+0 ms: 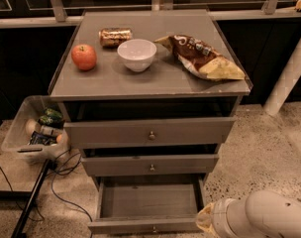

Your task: Close bottom drawer

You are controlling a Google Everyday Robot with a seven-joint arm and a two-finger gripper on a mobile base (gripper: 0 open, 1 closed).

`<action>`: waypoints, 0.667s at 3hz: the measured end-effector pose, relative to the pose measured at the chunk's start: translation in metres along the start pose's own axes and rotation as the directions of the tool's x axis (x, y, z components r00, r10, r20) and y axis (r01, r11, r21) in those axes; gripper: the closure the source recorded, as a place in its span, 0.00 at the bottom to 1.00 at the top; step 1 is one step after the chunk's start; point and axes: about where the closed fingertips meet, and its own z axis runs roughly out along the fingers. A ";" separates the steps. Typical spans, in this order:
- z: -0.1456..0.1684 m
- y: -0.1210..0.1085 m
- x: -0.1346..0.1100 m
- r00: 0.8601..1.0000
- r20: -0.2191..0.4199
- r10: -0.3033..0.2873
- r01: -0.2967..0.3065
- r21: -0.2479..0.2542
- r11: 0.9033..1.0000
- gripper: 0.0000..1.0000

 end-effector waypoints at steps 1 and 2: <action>0.010 -0.006 0.001 1.000 0.027 -0.009 0.008 0.011 1.000 1.00; 0.029 -0.028 0.000 0.993 0.114 -0.037 0.029 0.075 0.997 1.00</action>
Offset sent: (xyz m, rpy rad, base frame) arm 0.0636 -0.0028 -0.0445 0.1836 -0.2442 0.0483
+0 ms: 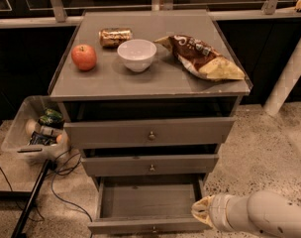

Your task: Close bottom drawer

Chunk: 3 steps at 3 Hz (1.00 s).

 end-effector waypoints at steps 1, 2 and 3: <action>0.019 -0.011 0.017 0.996 0.084 -0.015 0.009 0.071 0.997 1.00; 0.036 -0.009 0.044 0.987 0.161 -0.024 0.011 0.084 0.996 1.00; 0.054 0.003 0.068 0.982 0.188 -0.016 0.003 0.067 0.998 1.00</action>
Offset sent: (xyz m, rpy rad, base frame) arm 0.0113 -0.0395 -0.0863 0.2318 -0.1390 0.0489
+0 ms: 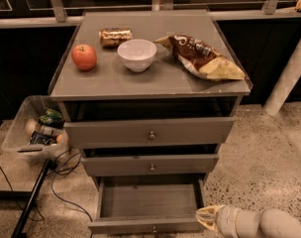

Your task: Close bottom drawer

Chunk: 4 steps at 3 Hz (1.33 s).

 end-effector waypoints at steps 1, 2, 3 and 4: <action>0.029 0.014 0.033 0.999 0.015 0.043 -0.043 -0.028 0.999 1.00; 0.029 0.014 0.033 0.999 0.015 0.043 -0.043 -0.028 0.999 1.00; 0.052 0.018 0.040 0.998 0.007 0.059 -0.058 -0.064 0.996 1.00; 0.090 0.028 0.059 0.996 -0.030 0.083 -0.085 -0.103 0.991 1.00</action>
Offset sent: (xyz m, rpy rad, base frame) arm 0.0006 -0.0045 -0.0338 0.0190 0.0278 -0.0035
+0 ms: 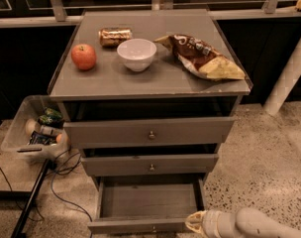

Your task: Close bottom drawer

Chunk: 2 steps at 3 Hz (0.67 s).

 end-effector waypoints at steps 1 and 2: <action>0.031 0.004 0.014 0.999 -0.034 -0.004 0.003 -0.022 1.000 1.00; 0.055 0.010 0.024 0.998 -0.059 -0.015 0.012 -0.045 0.999 1.00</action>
Offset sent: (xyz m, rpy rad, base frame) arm 0.0091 0.0258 -0.0859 -0.0880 0.0614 0.0490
